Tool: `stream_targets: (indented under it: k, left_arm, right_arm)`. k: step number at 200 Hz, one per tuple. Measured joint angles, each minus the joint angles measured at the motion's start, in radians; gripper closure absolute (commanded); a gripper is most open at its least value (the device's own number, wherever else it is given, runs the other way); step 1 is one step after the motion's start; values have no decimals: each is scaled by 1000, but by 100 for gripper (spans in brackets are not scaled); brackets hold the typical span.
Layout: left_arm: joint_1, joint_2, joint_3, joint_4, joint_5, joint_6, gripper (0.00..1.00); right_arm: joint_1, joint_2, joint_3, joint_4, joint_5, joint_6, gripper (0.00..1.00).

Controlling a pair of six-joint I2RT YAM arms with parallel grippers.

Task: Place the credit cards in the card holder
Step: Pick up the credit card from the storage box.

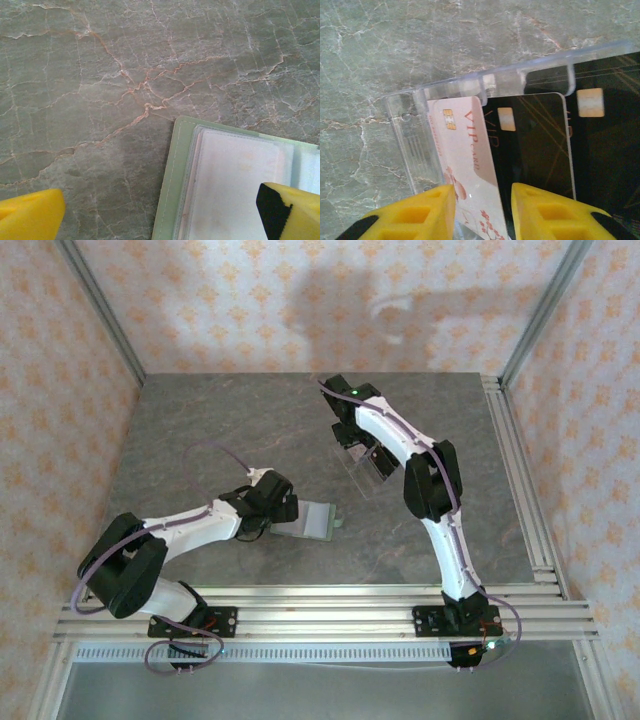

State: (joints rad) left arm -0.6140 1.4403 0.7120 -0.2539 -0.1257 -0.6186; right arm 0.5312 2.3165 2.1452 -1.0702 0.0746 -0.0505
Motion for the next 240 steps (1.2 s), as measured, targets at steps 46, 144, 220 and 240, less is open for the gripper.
stream_targets:
  k: [46,144,220,240]
  left_arm:
    - [0,8,0,5,10,0,0]
    - [0,8,0,6,11,0,0]
    - [0,25,0,14,11,8,0]
    - [0,29,1,19,14,18,0]
  right_arm:
    - [-2,2,0,0,-16,-4,81]
    - [-2,2,15,-4,-68,-7,100]
    - [-2,-1,39,-14,-91,-7,100]
    - [-2,-18,41,-15,-103,-6,100]
